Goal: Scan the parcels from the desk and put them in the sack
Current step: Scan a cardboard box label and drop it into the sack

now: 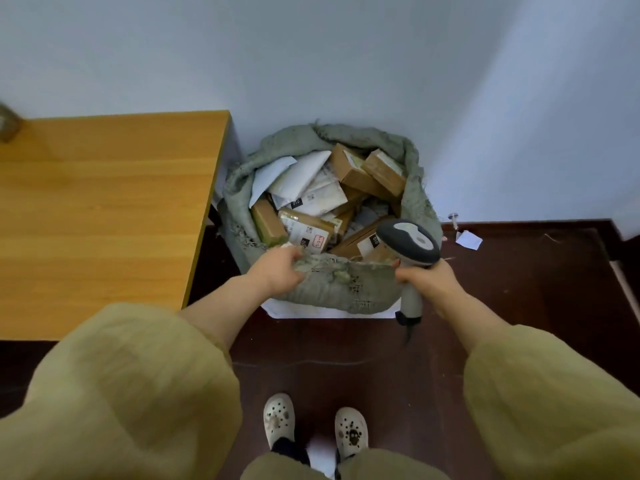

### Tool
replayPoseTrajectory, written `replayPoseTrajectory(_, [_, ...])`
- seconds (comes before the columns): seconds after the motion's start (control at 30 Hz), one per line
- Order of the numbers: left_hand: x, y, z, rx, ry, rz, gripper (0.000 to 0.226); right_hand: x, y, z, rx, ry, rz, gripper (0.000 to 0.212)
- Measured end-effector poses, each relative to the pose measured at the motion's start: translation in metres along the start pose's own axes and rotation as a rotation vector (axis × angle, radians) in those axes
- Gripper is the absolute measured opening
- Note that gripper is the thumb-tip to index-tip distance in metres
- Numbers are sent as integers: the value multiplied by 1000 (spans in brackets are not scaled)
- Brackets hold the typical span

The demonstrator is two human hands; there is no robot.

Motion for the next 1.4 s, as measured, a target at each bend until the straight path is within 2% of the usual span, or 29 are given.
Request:
replayPoseTrajectory(0.23, [-4,13,-15,-8,-28,-34,52,18,-4,-7,-36,-48,138,20])
replayPoseTrajectory(0.33, [-10,28,-27,-26,-66,-53,54,58,-2,-18,-7,84,276,7])
replayPoseTrajectory(0.5, [-23,83,-73,-137,-142,-32,64,169,5,-35,157,384,444,13])
replayPoseTrajectory(0.73, [-66,217,-176,-368,-280,-67,73,347,75,-82,154,775,426,14])
replayPoseTrajectory(0.83, [-90,283,-229,-441,-367,-57,75,426,116,-101,110,879,386,14])
replayPoseTrajectory(1.13, [-148,496,-390,-620,-601,-141,79,669,199,-167,22,978,384,13])
replayPoseTrajectory(1.4, [-184,639,-420,-689,-643,-210,79,795,252,-158,-20,965,387,10])
Point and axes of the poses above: each hand's wrist, its own z-axis towards the middle knuckle, its own x-axis out of the palm, y = z × x, the point moved 8 cm from there along z, towards the middle knuckle, and after that the axes turned 14 degrees about y, right-handed, at the moved point
